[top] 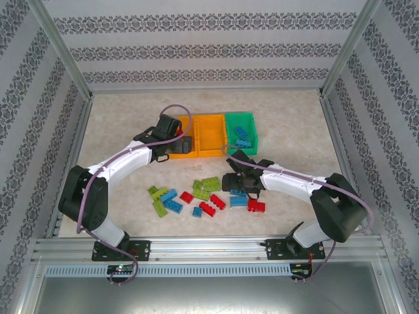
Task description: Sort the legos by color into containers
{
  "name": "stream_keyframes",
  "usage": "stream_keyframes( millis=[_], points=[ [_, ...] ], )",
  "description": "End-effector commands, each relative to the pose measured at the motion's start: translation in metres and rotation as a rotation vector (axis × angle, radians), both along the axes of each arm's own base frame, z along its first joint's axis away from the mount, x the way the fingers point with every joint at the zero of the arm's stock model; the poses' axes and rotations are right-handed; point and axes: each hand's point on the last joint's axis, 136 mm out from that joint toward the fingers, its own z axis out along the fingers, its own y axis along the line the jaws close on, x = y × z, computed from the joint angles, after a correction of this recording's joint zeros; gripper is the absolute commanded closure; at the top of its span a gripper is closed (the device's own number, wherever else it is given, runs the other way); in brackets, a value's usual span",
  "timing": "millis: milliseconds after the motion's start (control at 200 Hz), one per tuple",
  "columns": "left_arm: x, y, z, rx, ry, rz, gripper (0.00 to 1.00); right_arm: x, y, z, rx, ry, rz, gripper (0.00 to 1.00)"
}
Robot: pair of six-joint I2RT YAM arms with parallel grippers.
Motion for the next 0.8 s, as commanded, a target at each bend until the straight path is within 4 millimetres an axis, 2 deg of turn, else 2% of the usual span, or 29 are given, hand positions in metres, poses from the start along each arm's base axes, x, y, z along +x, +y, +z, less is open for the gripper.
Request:
stream_keyframes(
  millis=[0,200,400,590,734,799],
  points=[
    [0.001,0.002,0.013,0.012,-0.052,0.001,0.0,-0.004,-0.004,-0.004,-0.044,0.031,-0.015,0.15],
    [0.0,0.004,0.011,0.021,-0.048,0.007,0.0,-0.008,-0.011,-0.008,-0.086,0.051,-0.019,0.16],
    [-0.001,0.005,0.01,0.02,-0.045,0.012,0.0,-0.008,-0.009,-0.011,-0.087,0.063,-0.009,0.17],
    [-0.006,0.009,0.013,0.023,-0.061,0.02,0.01,-0.01,-0.008,-0.017,-0.098,0.083,0.0,0.29],
    [-0.01,0.012,0.018,0.019,-0.08,0.02,0.0,-0.002,-0.008,-0.006,-0.1,0.037,0.009,0.41],
    [-0.012,0.014,0.017,0.026,-0.075,0.022,0.0,0.004,-0.008,0.003,-0.097,0.001,0.011,0.42]
  ],
)
